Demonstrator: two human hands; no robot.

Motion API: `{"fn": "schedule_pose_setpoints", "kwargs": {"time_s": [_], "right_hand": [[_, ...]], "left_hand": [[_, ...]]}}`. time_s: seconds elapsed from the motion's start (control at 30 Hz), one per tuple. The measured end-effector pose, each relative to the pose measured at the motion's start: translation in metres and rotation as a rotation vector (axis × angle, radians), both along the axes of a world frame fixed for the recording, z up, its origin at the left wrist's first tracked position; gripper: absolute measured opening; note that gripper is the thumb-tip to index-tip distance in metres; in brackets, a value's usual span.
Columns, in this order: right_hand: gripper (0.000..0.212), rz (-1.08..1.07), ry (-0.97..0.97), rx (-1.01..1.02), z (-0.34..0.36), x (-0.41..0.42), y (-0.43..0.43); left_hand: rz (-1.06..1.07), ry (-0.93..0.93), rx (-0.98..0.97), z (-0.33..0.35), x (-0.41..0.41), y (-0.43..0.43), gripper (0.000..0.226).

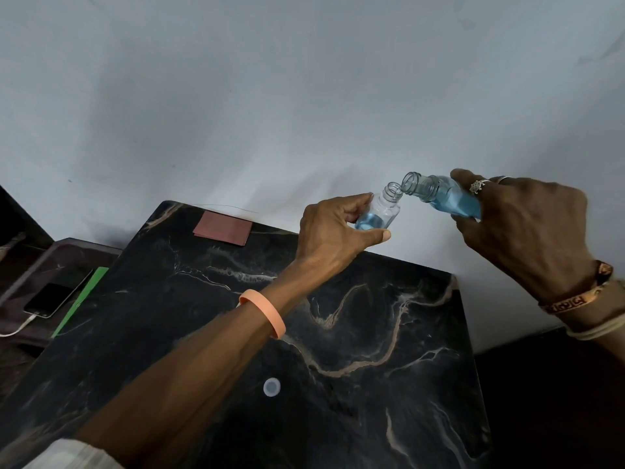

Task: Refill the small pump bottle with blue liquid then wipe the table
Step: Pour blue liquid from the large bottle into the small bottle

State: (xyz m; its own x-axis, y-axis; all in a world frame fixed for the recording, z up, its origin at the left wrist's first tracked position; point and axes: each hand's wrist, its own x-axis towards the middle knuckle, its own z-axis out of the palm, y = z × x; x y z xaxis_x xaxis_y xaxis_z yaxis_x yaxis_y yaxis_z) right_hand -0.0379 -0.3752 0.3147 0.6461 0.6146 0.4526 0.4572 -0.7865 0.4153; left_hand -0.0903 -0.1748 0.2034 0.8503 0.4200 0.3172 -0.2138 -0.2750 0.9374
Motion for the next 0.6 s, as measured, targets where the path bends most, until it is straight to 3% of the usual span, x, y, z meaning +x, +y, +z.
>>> {"fn": "schedule_pose_setpoints", "kwargs": {"time_s": [0.13,0.27,0.4,0.6], "right_hand": [[0.048,-0.013,0.005,-0.018,-0.0003,-0.0001,0.0003],[0.047,-0.001,0.0,0.001,-0.0008,-0.0003,0.0004],[0.048,0.025,0.0,0.019,-0.0008,-0.0015,0.0008],[0.047,0.017,-0.006,0.018,0.0003,-0.0017,0.0014]], "left_hand": [[-0.006,-0.015,0.002,-0.0011,-0.001,0.0004,0.055],[-0.019,-0.038,0.014,0.0013,-0.0038,0.0004,0.068],[-0.02,-0.029,0.028,-0.001,-0.0025,0.0016,0.055],[-0.021,-0.037,0.02,0.0006,-0.0036,0.0013,0.057]]}}
